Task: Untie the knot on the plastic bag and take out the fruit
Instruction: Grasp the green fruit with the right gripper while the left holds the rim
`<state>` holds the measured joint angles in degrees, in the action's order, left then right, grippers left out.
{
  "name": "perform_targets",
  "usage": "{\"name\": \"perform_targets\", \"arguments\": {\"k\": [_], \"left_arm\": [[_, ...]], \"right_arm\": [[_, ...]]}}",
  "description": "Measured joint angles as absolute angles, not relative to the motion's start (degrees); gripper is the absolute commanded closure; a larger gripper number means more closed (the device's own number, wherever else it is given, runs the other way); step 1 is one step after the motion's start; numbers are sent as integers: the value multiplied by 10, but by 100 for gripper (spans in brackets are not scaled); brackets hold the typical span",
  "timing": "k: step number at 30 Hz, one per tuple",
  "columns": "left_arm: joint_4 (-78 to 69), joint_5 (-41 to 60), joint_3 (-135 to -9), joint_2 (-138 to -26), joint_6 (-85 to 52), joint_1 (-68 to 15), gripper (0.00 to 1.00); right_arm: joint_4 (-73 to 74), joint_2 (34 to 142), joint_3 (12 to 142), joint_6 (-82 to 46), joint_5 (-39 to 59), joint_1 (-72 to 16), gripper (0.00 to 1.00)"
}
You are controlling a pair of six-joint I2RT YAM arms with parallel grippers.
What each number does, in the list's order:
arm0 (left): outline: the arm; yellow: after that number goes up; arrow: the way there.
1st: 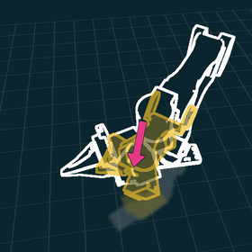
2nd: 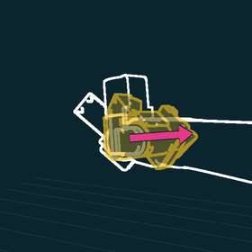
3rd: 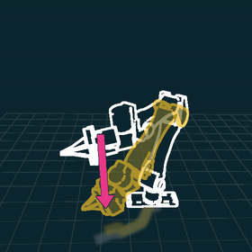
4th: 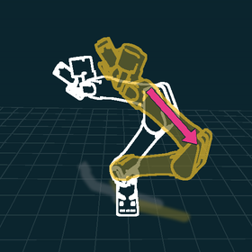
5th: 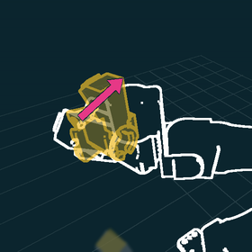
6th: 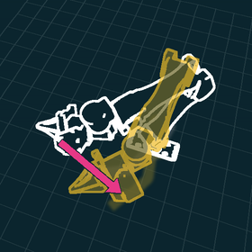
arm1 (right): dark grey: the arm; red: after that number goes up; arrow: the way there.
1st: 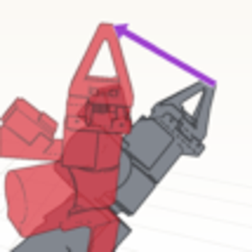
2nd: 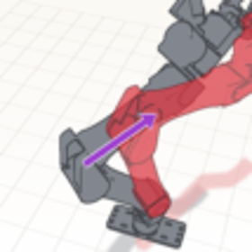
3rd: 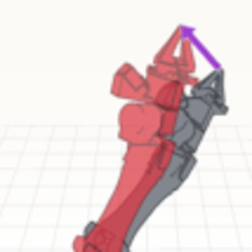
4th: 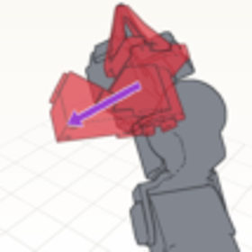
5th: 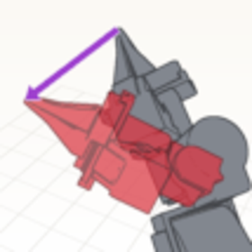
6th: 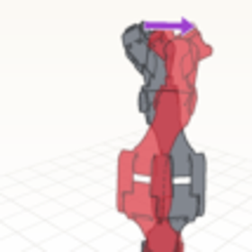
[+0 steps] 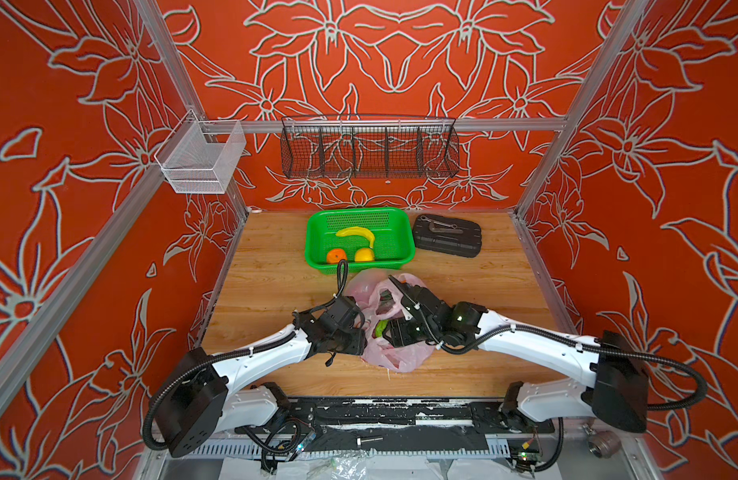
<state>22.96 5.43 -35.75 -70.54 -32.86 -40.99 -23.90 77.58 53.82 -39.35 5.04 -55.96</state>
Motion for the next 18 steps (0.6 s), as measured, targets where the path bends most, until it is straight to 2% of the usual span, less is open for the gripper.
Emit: {"name": "perform_targets", "arguments": {"k": [6, 11, 18], "left_arm": [[223, 51, -351, -713, -339, -410, 39], [220, 49, -348, -713, -341, -410, 39], [217, 47, -348, -713, -342, -410, 39]], "right_arm": [[-227, 845, 561, -371, -1, -560, 25], [-224, 899, 575, -351, -22, -563, 14], [-222, 953, 601, -351, -42, -563, 16]]}}
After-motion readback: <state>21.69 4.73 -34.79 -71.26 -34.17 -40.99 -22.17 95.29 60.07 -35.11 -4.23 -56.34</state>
